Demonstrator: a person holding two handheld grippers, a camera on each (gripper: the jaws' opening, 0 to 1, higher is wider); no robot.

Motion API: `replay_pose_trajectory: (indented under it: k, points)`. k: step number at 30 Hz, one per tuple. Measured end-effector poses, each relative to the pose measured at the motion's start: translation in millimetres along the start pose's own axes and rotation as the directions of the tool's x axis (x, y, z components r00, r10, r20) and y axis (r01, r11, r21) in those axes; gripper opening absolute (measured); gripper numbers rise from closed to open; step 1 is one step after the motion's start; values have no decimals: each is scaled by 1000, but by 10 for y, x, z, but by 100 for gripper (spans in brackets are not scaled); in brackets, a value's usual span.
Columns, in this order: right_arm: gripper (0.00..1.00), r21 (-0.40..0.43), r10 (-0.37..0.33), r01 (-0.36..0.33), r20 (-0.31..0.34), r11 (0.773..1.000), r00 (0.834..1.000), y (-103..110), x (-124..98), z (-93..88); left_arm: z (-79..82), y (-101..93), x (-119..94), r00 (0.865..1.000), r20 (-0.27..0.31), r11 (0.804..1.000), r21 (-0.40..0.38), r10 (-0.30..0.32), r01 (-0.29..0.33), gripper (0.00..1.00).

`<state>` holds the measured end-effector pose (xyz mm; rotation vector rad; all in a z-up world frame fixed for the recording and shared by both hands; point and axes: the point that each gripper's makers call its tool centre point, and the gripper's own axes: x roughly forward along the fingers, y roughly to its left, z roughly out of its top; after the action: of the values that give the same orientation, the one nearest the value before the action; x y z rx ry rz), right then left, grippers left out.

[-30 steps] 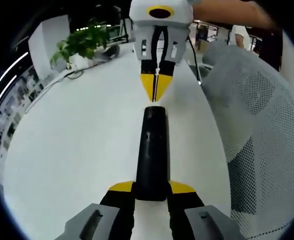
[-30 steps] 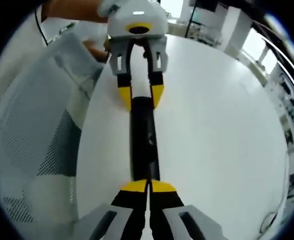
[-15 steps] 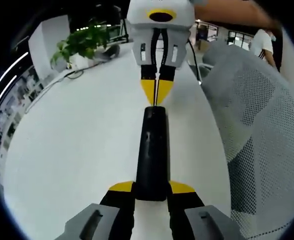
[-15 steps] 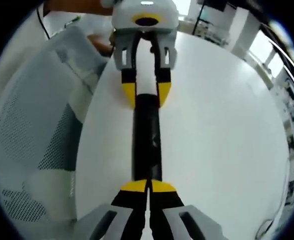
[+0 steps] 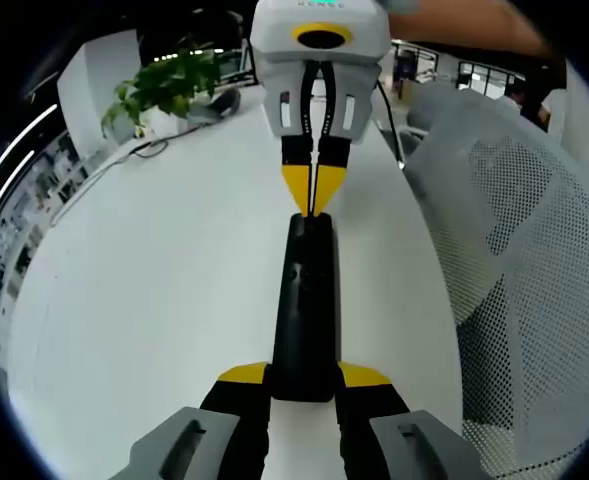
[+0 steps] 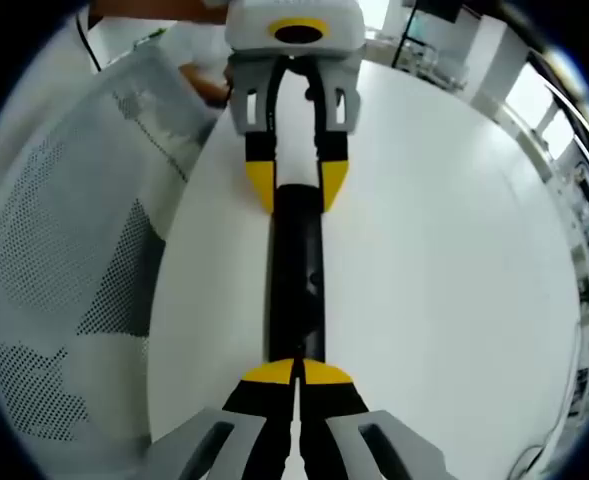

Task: Press the specified remote control buttons in sequence, fully releasing each button before pressing the next.

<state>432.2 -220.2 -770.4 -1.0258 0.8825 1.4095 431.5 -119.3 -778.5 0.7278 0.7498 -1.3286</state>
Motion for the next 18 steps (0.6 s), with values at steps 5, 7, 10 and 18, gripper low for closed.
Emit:
replay_pose_trajectory:
  k: [5,7,10,18]
  points:
    - [0,5,5,-5,2,1000,1000,-4,-3,-5,3,-1,-4,1000,-1,1000,-2,-2,2,25]
    - [0,5,6,-6,2,1000,1000,-3,-3,-5,3,0,-2,1000,-2,1000,-2,-3,3,25]
    - [0,3,8,-8,0,1000,1000,-5,0,-3,2,4,-1,1000,-4,1000,-1,-3,3,25]
    - [0,-8,14,-14,-12,1000,1000,-6,7,-8,1,3,1,1000,-4,1000,0,-1,1,25]
